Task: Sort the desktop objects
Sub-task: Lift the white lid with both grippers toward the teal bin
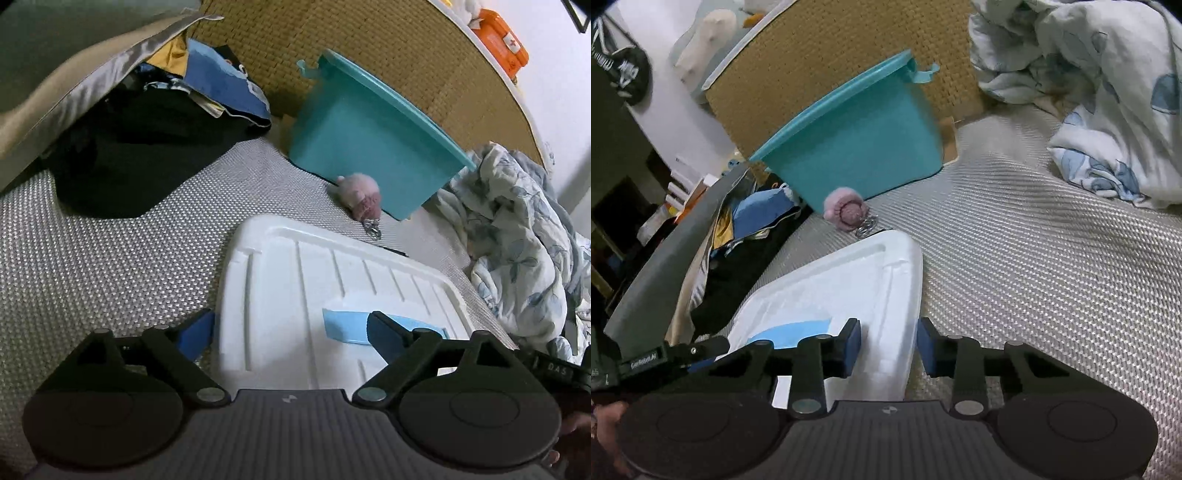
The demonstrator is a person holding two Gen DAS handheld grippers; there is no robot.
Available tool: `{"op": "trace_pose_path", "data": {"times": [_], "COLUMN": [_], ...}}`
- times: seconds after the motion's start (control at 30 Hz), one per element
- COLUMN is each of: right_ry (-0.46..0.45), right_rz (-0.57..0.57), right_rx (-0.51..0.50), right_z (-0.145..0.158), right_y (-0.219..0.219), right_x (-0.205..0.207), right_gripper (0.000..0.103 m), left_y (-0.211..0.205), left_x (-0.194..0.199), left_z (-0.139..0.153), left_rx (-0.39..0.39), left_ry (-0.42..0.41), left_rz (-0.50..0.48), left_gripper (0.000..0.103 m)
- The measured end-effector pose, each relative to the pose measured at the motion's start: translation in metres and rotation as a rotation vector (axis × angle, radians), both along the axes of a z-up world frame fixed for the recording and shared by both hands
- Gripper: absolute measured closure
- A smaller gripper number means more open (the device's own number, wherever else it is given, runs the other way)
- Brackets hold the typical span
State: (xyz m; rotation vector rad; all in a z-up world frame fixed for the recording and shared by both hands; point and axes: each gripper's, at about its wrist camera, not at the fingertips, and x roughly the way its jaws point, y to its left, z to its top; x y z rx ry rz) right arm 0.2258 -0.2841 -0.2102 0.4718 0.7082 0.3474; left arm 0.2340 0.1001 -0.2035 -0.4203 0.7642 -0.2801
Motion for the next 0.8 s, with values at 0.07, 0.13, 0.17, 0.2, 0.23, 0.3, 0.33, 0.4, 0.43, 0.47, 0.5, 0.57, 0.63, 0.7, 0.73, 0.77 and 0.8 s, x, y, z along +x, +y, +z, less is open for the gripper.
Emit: {"op": "trace_pose_path", "data": {"times": [0.07,0.13,0.17,0.2,0.23,0.3,0.33,0.4,0.43,0.47,0.5,0.57,0.63,0.7,0.73,0.77,0.8], "right_ry": [-0.002,0.000,0.001,0.000,0.000,-0.007,-0.011,-0.016,-0.018,-0.020,-0.023,-0.026,-0.025,-0.029,-0.036,-0.041,-0.043], "right_rz": [-0.005,-0.010,-0.010,-0.007,-0.006,-0.008,-0.009,-0.009,-0.009,-0.008,-0.006,-0.007,-0.012,-0.014,-0.011,-0.008,-0.007], "right_rx": [0.001,0.002,0.000,0.000,0.001,-0.004,-0.003,0.008,0.015,0.016,0.014,0.014,0.016,0.016,0.016,0.011,0.002], "right_z": [0.000,0.001,0.001,0.001,0.001,0.003,0.004,0.006,0.006,0.007,0.007,0.008,0.008,0.009,0.010,0.011,0.011], "right_y": [-0.001,0.000,0.000,0.000,0.000,0.001,0.001,0.000,-0.001,-0.001,-0.001,-0.001,-0.001,-0.001,0.000,0.002,0.003], "right_x": [0.000,-0.001,-0.001,-0.002,-0.002,-0.002,-0.002,-0.003,-0.003,-0.004,-0.004,-0.005,-0.005,-0.005,-0.006,-0.006,-0.007], "right_gripper": [0.065,0.065,0.065,0.065,0.065,0.064,0.064,0.064,0.064,0.064,0.064,0.064,0.064,0.064,0.064,0.064,0.064], "left_y": [-0.002,-0.004,-0.005,-0.006,-0.006,-0.005,-0.004,-0.003,-0.003,-0.003,-0.003,-0.003,-0.002,-0.005,-0.007,-0.009,-0.011], "left_x": [0.000,0.000,-0.001,-0.002,-0.003,-0.006,-0.008,-0.010,-0.011,-0.012,-0.012,-0.012,-0.013,-0.013,-0.014,-0.014,-0.014], "left_z": [0.001,0.002,0.003,0.004,0.005,0.008,0.009,0.012,0.013,0.014,0.014,0.015,0.015,0.015,0.015,0.015,0.015], "left_rx": [0.015,0.033,0.039,0.046,0.048,0.031,0.020,0.014,0.016,0.019,0.024,0.019,0.011,0.029,0.052,0.075,0.091], "left_ry": [-0.008,-0.019,-0.024,-0.030,-0.037,-0.055,-0.063,-0.077,-0.085,-0.090,-0.093,-0.100,-0.104,-0.105,-0.109,-0.112,-0.112], "left_rz": [-0.008,-0.010,-0.009,-0.008,-0.005,0.002,0.004,0.004,0.005,0.005,0.006,0.011,0.010,0.011,0.011,0.009,0.007], "left_gripper": [0.012,0.012,0.012,0.012,0.012,0.012,0.012,0.012,0.012,0.012,0.012,0.012,0.012,0.012,0.012,0.012,0.012]}}
